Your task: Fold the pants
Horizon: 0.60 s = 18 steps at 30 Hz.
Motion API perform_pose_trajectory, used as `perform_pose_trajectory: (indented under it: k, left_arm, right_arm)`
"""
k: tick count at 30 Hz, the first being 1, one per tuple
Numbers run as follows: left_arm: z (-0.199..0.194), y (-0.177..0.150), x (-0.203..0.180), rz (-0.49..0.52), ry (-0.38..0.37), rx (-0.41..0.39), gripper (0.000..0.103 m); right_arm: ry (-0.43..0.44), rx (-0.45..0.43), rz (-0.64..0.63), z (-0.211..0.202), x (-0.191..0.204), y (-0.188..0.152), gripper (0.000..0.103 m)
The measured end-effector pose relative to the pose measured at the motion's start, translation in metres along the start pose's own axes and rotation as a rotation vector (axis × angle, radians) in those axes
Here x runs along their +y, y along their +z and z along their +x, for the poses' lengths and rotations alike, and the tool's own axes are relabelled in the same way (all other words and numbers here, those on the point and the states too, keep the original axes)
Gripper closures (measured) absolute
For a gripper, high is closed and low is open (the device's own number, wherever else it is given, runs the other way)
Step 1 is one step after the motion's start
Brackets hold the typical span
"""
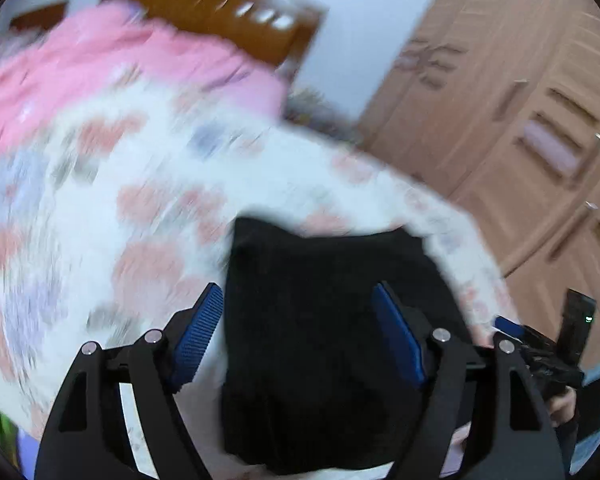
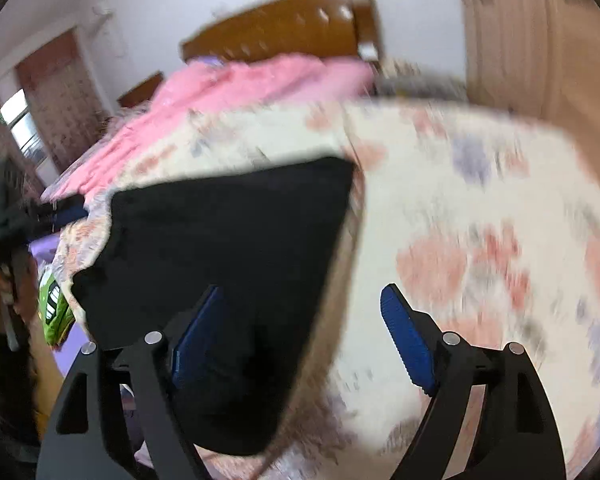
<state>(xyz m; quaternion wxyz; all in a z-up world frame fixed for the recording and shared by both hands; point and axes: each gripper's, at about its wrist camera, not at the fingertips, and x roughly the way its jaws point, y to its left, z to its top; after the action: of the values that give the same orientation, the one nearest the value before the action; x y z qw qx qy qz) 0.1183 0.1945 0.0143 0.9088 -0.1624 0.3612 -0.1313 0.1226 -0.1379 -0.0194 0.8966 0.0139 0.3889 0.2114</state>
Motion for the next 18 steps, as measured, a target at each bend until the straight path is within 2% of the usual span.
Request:
perform_pose_trajectory:
  k: [2, 3, 4, 5, 8, 9, 11, 13, 16, 18]
  left_arm:
    - [0.009, 0.01, -0.029, 0.094, -0.046, 0.03, 0.025]
    - [0.023, 0.013, -0.042, 0.136, -0.057, 0.067, 0.025]
    - [0.04, 0.014, -0.052, 0.166, -0.064, 0.115, 0.025]
    - [0.069, 0.014, -0.057, 0.193, -0.072, 0.197, 0.025]
    - [0.121, 0.009, -0.045, 0.2, 0.006, 0.312, 0.027]
    - [0.13, 0.008, -0.035, 0.186, -0.007, 0.333, 0.027]
    - [0.132, 0.011, -0.017, 0.131, -0.071, 0.329, 0.027]
    - [0.131, 0.013, -0.004, 0.096, -0.114, 0.332, 0.032]
    - [0.132, 0.011, 0.009, 0.068, -0.138, 0.313, 0.047]
    - [0.131, 0.01, 0.016, 0.056, -0.121, 0.285, 0.066]
  right_arm:
    - [0.003, -0.012, -0.063, 0.007, 0.024, 0.01, 0.023]
    - [0.032, 0.007, -0.099, 0.018, 0.045, 0.015, 0.023]
    - [0.058, 0.027, -0.121, 0.024, 0.057, 0.014, 0.023]
    - [0.104, 0.05, -0.154, 0.032, 0.076, 0.013, 0.023]
    - [0.211, 0.119, -0.233, 0.044, 0.111, -0.001, 0.023]
    - [0.233, 0.171, -0.278, 0.054, 0.123, -0.013, 0.023]
    - [0.213, 0.162, -0.345, 0.055, 0.126, -0.031, 0.022]
    - [0.208, 0.149, -0.393, 0.055, 0.129, -0.04, 0.022]
    - [0.186, 0.147, -0.415, 0.058, 0.133, -0.042, 0.022]
    - [0.135, 0.13, -0.466, 0.056, 0.141, -0.05, 0.021]
